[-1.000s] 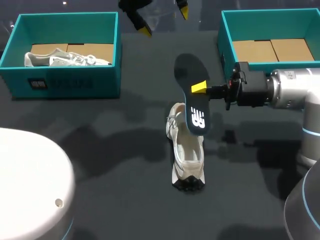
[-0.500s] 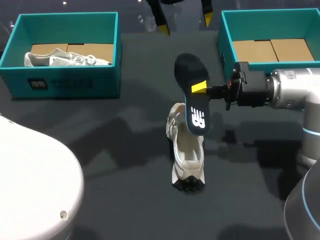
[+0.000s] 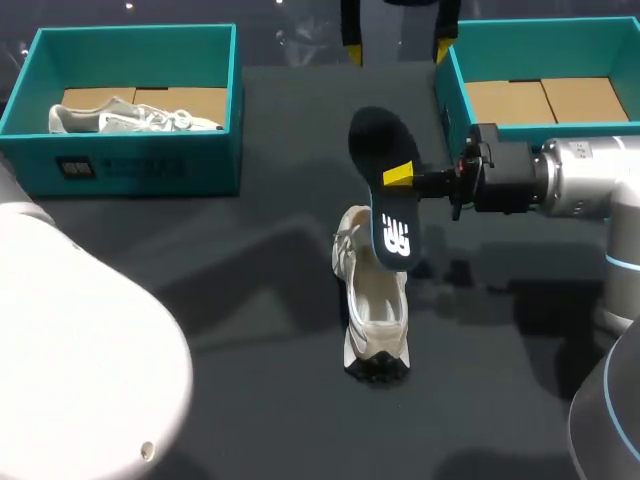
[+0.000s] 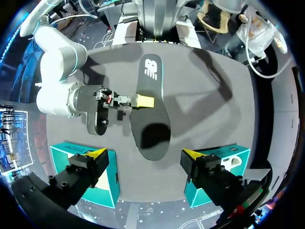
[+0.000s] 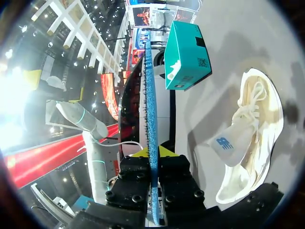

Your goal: Take the shoe out of the shoebox, open the shoe tongue, remove and reinsert the insole, then place the shoe into the shoebox

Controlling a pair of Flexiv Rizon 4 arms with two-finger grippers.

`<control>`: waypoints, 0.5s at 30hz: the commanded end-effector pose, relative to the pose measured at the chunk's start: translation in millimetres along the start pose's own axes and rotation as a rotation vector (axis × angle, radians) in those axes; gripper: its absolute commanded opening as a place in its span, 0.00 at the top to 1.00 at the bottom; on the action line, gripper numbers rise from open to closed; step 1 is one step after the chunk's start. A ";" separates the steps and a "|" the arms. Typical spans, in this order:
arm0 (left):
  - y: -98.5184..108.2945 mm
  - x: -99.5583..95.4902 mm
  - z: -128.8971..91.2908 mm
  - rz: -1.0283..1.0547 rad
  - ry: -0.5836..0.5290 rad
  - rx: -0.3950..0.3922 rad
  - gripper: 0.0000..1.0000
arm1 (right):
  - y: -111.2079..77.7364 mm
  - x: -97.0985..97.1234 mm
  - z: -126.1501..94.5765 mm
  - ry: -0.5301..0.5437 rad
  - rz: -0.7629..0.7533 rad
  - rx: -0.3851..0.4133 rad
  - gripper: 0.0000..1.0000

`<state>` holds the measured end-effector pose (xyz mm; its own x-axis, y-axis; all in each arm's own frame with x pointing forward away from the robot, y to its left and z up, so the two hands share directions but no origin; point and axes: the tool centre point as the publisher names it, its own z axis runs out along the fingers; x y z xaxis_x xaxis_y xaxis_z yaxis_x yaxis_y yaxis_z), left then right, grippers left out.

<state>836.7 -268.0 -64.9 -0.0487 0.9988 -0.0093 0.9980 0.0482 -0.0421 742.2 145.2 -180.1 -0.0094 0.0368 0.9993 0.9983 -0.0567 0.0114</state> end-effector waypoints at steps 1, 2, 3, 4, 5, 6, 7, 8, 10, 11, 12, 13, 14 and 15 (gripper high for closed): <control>0.3 -4.4 1.3 -0.020 0.131 0.008 0.00 | -0.4 -0.8 1.0 0.000 0.000 -0.001 1.00; 0.1 -4.2 1.8 -0.026 0.129 0.012 0.00 | -0.4 -0.8 1.0 0.000 0.000 -0.001 1.00; -0.1 -4.0 2.3 -0.031 0.128 0.013 0.00 | -0.4 -0.8 1.0 0.000 0.000 -0.001 1.00; -0.4 -3.6 2.8 -0.038 0.126 0.012 0.00 | -0.4 -0.8 1.0 0.000 0.000 -0.001 1.00; -0.6 -3.0 3.0 -0.046 0.120 0.013 0.00 | -0.4 -0.8 1.0 0.000 0.000 -0.001 1.00; -0.6 -1.9 2.6 -0.058 0.110 0.008 0.00 | -0.4 -0.8 1.0 0.000 0.000 -0.001 1.00; -0.6 -0.9 2.0 -0.064 0.098 0.007 0.00 | -0.4 -0.8 1.0 0.000 0.000 -0.001 1.00; -0.8 0.3 1.0 -0.073 0.082 0.004 0.00 | -0.4 -0.8 1.0 0.000 0.000 -0.001 1.00; -1.8 2.8 -0.6 -0.088 0.053 0.013 0.00 | -0.4 -0.8 1.0 0.000 0.000 -0.001 1.00; -2.4 4.6 -1.5 -0.092 0.039 0.009 0.00 | -0.4 -0.8 1.0 0.000 0.000 -0.001 1.00; -3.5 6.3 -2.2 -0.094 0.027 0.014 0.00 | -0.4 -0.8 1.0 0.000 0.000 -0.001 1.00; -4.3 8.0 -2.7 -0.097 0.016 0.015 0.00 | -0.4 -0.8 1.0 0.000 0.000 -0.001 1.00; -5.1 9.9 -3.5 -0.101 0.002 0.013 0.00 | -0.4 -0.8 1.0 0.000 0.000 -0.001 1.00; -5.4 11.8 -4.6 -0.107 -0.013 0.017 0.00 | -0.4 -0.8 1.0 0.000 0.000 -0.001 1.00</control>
<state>835.7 -271.1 -58.6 -0.1476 0.9864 0.0726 0.9863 0.1523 -0.0631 742.5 145.3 -180.2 -0.0094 0.0362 0.9993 0.9983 -0.0566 0.0114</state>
